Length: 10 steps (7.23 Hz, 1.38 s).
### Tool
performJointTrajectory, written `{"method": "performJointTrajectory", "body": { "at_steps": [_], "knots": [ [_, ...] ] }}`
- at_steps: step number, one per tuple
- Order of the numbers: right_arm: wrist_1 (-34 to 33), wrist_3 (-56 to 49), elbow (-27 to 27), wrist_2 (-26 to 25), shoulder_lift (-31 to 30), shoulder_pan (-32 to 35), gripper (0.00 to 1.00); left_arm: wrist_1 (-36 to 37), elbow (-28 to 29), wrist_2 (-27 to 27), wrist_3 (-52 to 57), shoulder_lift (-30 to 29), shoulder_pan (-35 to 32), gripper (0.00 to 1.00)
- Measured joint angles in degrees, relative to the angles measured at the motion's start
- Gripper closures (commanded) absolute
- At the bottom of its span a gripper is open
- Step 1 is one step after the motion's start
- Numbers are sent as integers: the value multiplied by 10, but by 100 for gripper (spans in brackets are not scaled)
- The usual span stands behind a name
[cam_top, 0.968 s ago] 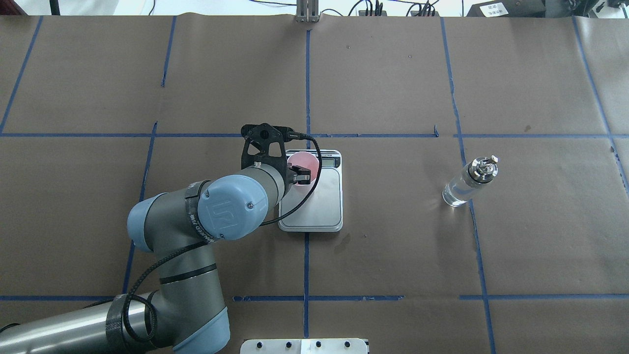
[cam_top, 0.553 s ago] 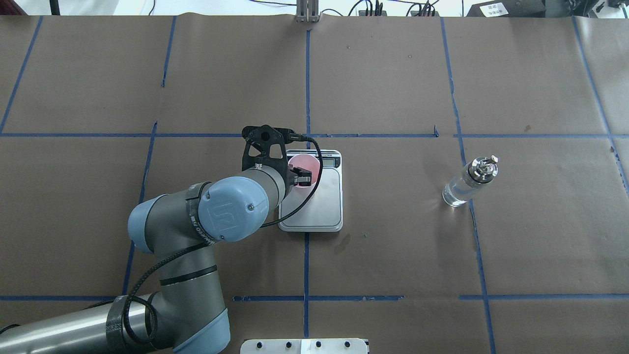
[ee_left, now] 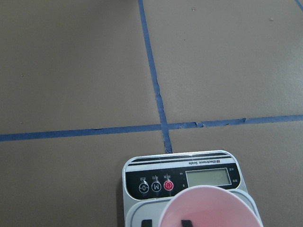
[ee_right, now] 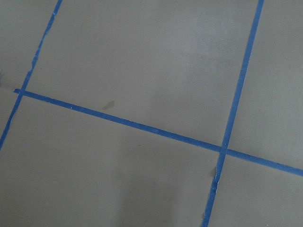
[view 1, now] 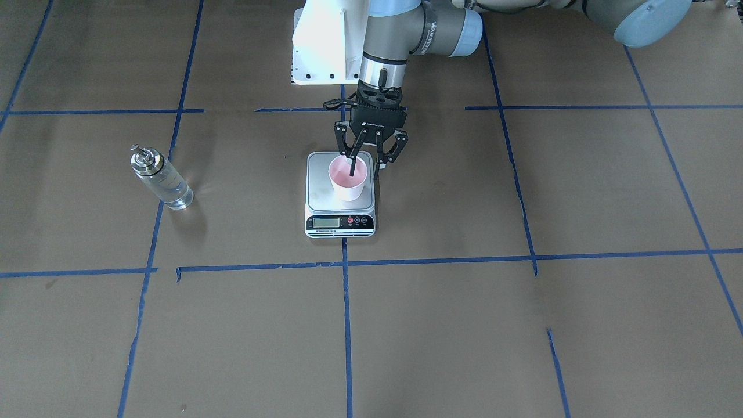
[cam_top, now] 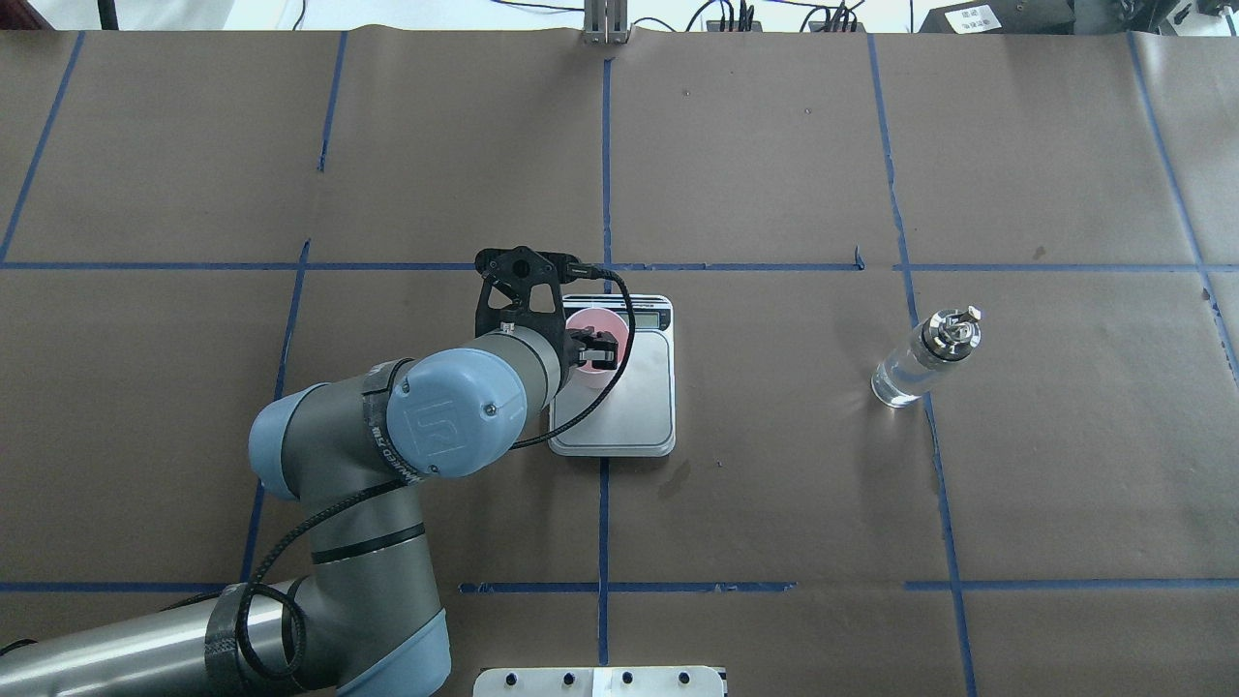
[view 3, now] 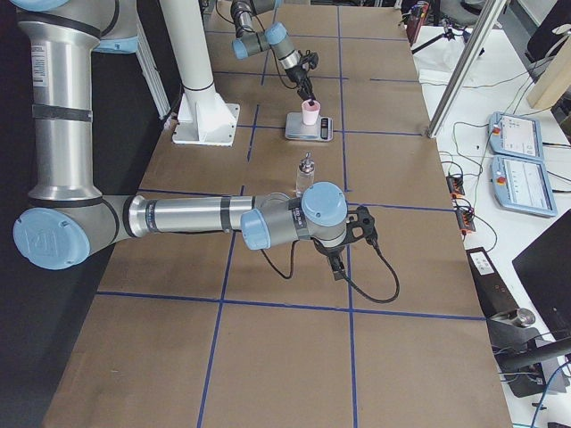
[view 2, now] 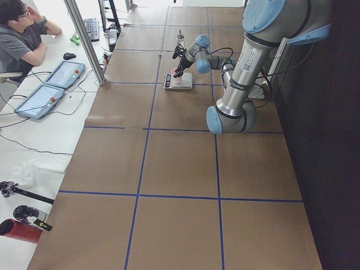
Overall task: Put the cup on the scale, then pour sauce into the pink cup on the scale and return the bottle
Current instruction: 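Release the cup and withdraw the left gripper away from the scale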
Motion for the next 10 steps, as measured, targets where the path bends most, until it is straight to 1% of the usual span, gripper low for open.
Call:
{"method": "performJointTrajectory", "body": {
  "at_steps": [3,4,5,7,10],
  "knots": [
    [0,2,6,0,1,0,0,-17,-45,-14,4,9,-14,0],
    [0,8,14,0,3,0,0,-15,-54,-46,29,12,-40,0],
    [0,27,29,0,3,0,0,-13,-65,-93,75,25,-76,0],
    [1,89,72,0,1,-1,0,-11,-79,-186,212,76,-170,0],
    [-1,181,137,0,-3,-28,0,-8,-72,-345,521,182,-359,0]
  ]
}}
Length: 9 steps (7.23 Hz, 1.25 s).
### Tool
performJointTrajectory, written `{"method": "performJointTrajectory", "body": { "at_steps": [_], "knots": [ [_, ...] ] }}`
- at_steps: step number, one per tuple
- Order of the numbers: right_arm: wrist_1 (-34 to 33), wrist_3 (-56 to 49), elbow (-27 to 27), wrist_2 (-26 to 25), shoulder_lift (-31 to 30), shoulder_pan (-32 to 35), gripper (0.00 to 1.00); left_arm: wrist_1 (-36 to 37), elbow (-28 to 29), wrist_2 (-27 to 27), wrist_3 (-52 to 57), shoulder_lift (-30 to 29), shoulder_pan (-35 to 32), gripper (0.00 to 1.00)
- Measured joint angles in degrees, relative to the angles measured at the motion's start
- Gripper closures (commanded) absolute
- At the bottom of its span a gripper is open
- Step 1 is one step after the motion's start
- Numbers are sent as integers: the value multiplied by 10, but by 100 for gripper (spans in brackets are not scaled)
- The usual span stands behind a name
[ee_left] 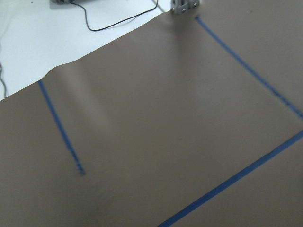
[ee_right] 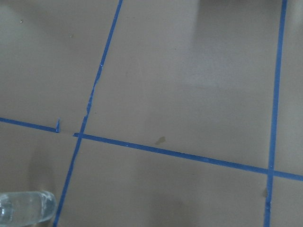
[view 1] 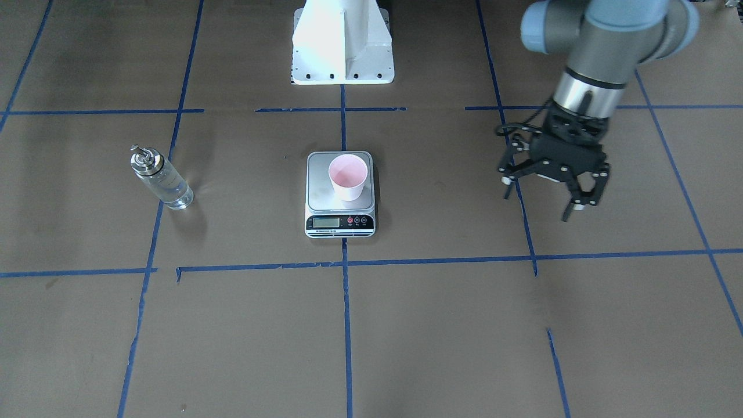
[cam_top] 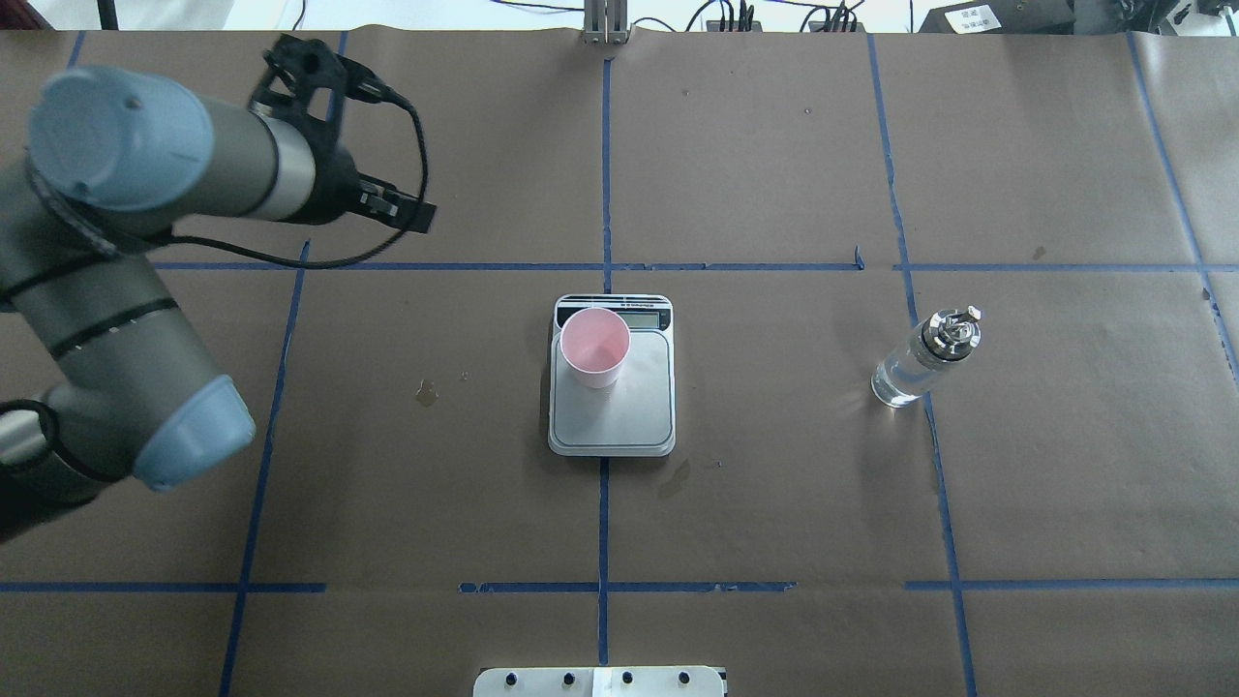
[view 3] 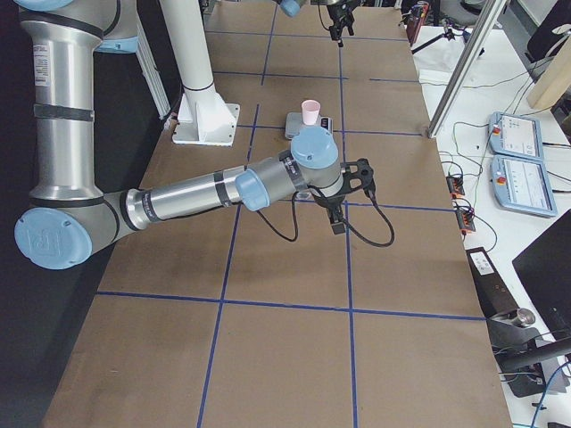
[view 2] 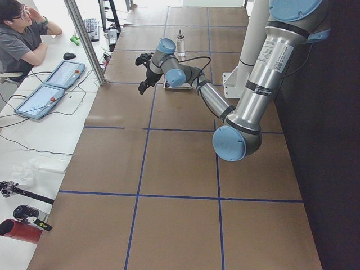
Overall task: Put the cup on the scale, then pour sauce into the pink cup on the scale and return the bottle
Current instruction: 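Release the cup and withdraw the left gripper away from the scale, then reach the right gripper to the glass spout bottle and grasp it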
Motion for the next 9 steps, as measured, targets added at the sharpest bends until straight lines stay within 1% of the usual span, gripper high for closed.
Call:
{"method": "performJointTrajectory", "body": {
  "at_steps": [1,2,3,4,5,6,7,8,9],
  "knots": [
    [0,50,34,-4,0,-24,0,1,12,-50,111,45,-77,0],
    [0,103,68,-14,0,-55,0,2,39,-92,203,89,-144,0],
    [0,161,103,-33,0,-91,0,4,79,-122,260,126,-201,0],
    [0,221,139,-56,0,-131,0,6,109,-139,287,153,-257,0],
    [0,288,176,-89,-2,-178,0,13,118,-148,296,175,-302,0],
    [0,348,212,-137,-9,-234,0,35,118,-152,300,190,-326,0],
    [19,383,240,-194,-35,-291,0,79,116,-158,301,195,-337,0],
    [75,414,254,-249,-77,-341,0,121,105,-170,301,201,-342,0],
    [135,452,260,-312,-117,-395,0,138,92,-180,300,209,-345,0]
  ]
}}
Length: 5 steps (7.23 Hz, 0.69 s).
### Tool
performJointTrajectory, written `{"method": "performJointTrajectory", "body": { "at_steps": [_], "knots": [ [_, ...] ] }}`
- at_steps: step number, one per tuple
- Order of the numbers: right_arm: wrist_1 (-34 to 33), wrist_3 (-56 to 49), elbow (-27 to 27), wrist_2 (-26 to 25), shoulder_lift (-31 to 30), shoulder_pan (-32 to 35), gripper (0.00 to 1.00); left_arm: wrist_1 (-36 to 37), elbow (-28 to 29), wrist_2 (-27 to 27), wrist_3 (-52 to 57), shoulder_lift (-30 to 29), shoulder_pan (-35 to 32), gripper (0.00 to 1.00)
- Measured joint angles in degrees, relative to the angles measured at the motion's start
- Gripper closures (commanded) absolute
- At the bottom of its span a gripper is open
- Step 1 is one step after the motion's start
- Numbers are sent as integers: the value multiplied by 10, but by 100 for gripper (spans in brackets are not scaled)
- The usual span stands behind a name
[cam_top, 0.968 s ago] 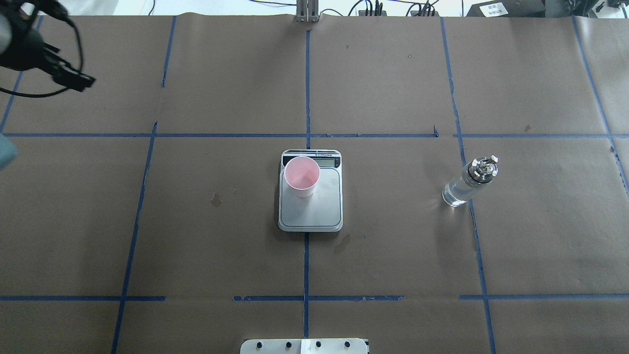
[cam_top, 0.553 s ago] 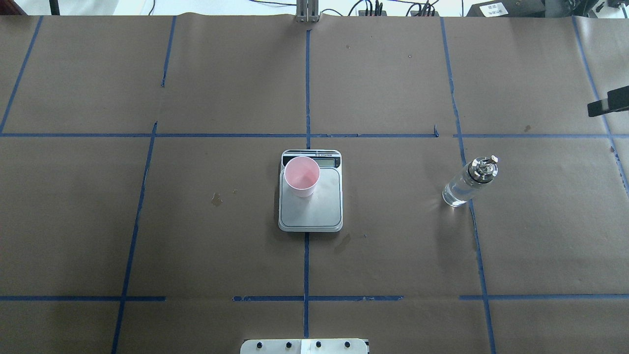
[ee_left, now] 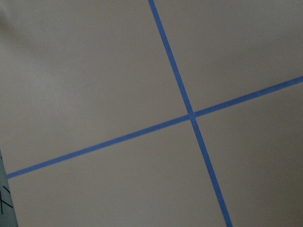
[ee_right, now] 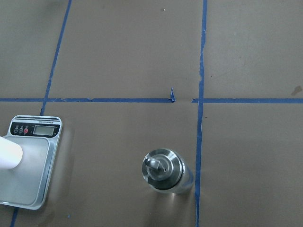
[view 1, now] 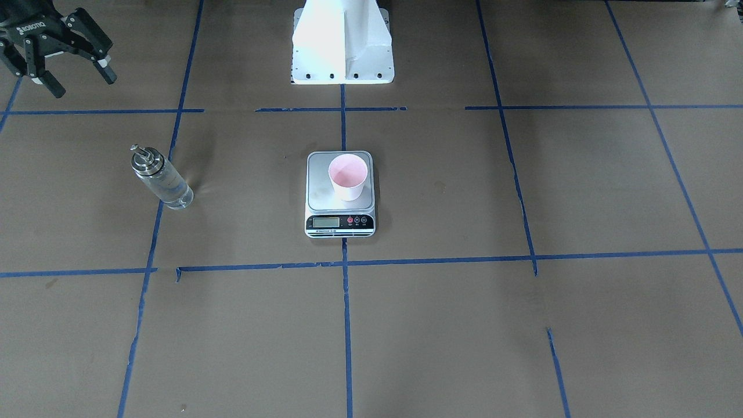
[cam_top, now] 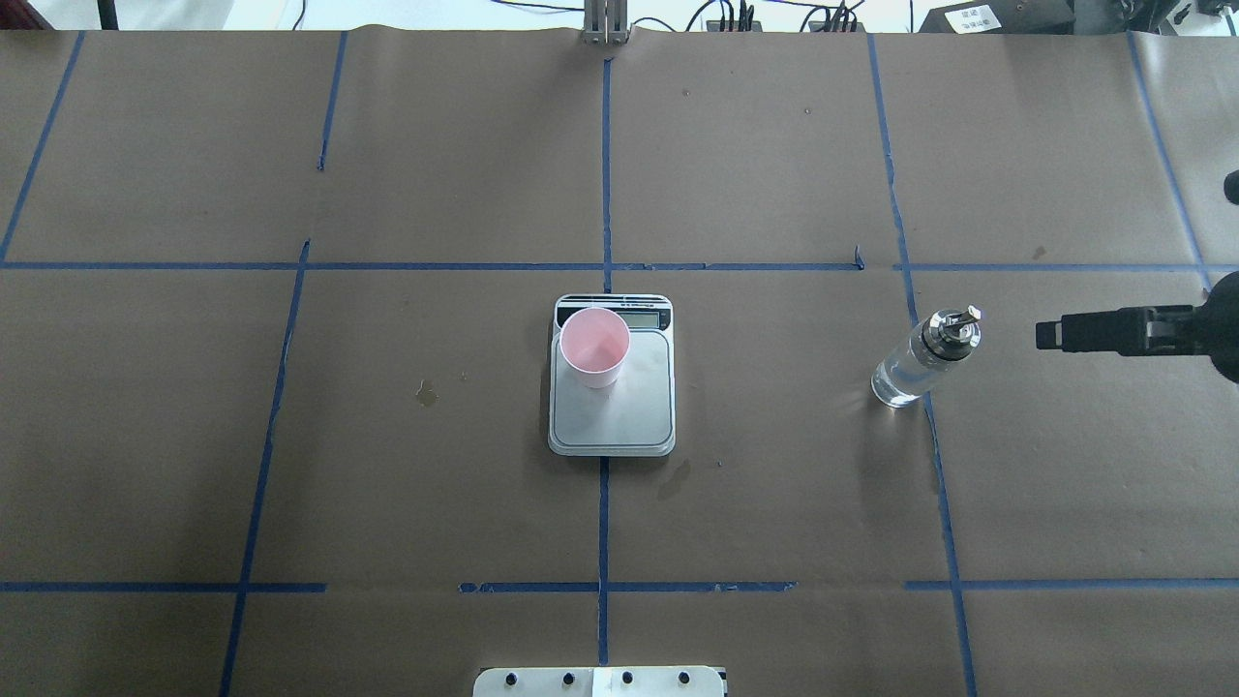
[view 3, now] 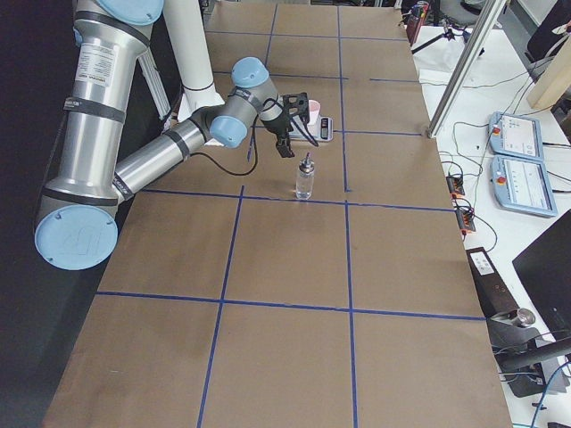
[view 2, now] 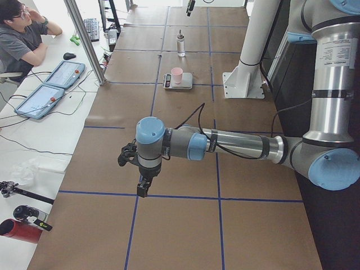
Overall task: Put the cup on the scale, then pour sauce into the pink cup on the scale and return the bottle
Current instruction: 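Reach the right gripper to the glass spout bottle and grasp it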
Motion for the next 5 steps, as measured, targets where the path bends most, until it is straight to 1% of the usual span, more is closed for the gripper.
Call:
{"method": "performJointTrajectory", "body": {
  "at_steps": [1,3,4,5],
  "knots": [
    [34,43,2,-92,-25,-75,0,6,-8,-5,0,6,-1,0],
    [52,119,-8,-325,-50,-254,0,9,-11,-13,0,9,-1,0],
    [61,141,-44,-437,-42,-323,0,9,-12,-17,-1,9,-1,0],
    [78,147,-91,-504,-17,-356,0,9,-13,-19,-1,9,-1,0]
  ]
}}
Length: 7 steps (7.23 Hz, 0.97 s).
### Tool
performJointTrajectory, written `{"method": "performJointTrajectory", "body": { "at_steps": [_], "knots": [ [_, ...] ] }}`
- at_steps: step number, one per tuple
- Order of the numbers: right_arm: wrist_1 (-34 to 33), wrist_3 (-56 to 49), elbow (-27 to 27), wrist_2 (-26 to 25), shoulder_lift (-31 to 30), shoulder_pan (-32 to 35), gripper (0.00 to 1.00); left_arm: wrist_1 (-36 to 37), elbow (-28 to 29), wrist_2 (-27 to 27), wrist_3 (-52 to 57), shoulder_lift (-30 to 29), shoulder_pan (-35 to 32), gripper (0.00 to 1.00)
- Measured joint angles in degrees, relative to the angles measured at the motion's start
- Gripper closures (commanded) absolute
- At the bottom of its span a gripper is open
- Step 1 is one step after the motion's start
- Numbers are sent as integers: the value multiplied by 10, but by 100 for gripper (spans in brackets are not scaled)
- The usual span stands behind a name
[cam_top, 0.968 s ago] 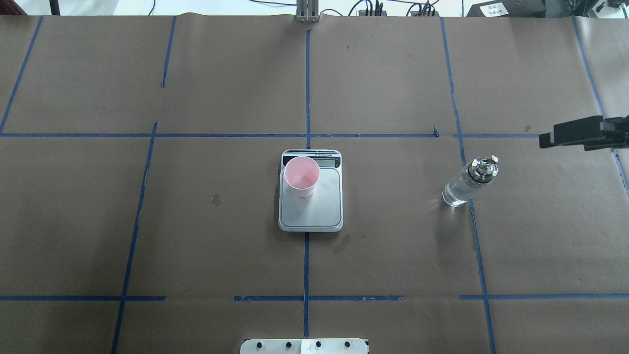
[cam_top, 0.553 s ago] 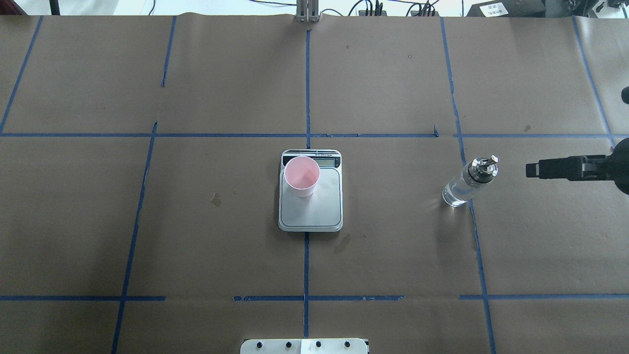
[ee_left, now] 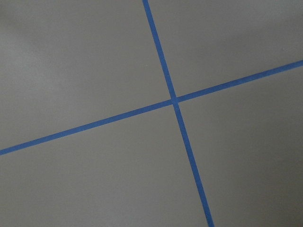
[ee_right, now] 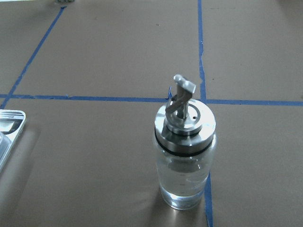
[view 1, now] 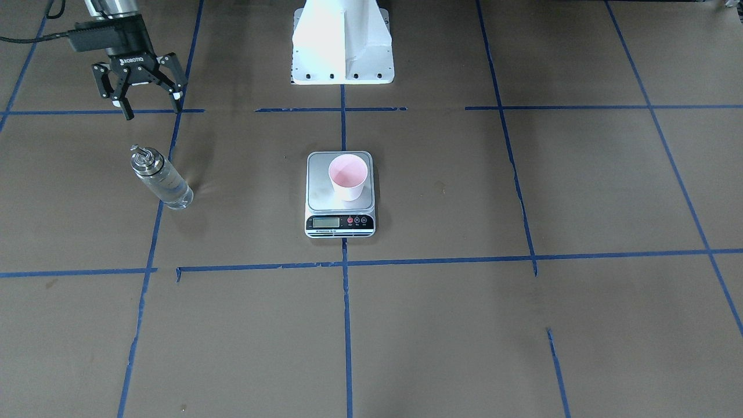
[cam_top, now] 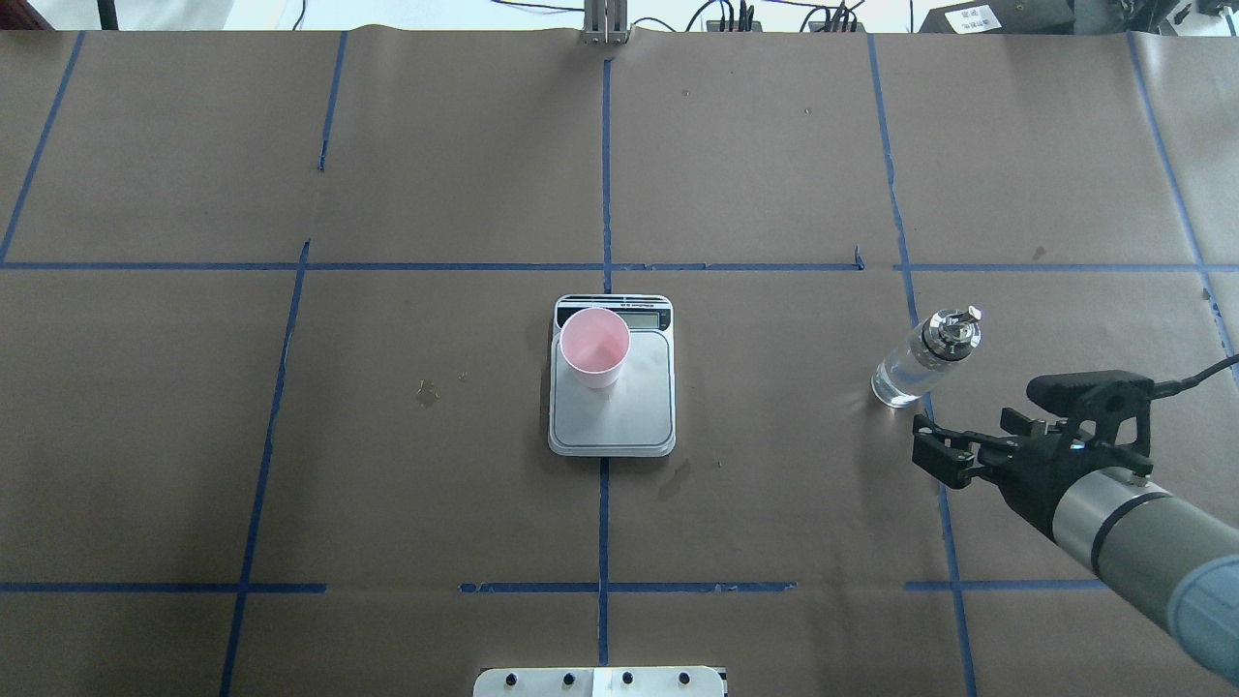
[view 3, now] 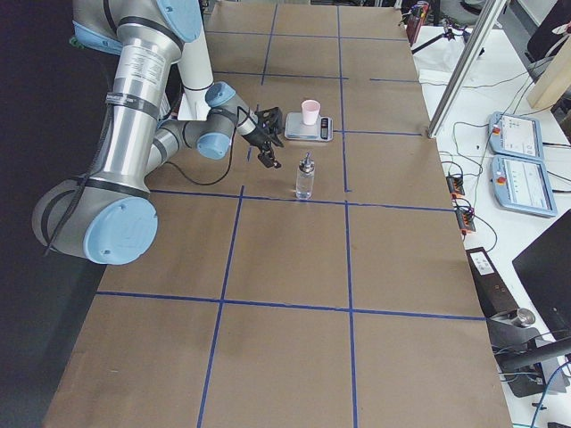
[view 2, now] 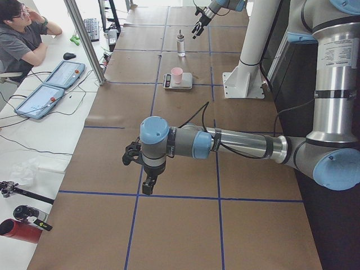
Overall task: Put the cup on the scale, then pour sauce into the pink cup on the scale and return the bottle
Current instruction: 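Reach the right gripper to the glass spout bottle and grasp it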
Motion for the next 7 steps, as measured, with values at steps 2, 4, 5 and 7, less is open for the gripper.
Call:
{"method": "performJointTrajectory", "body": {
  "at_steps": [2,4,5,7],
  "knots": [
    [35,-5,-76,-44,33,-16,0,-1,0,-2,0,0,0,0],
    [105,-43,-136,-61,45,-13,0,-3,0,-2,1,0,0,0],
    [130,-61,-156,-71,57,-5,0,-3,-1,-2,1,-1,1,0],
    [145,-81,-176,-78,73,18,0,-3,-4,-2,0,-1,1,0]
  ]
}}
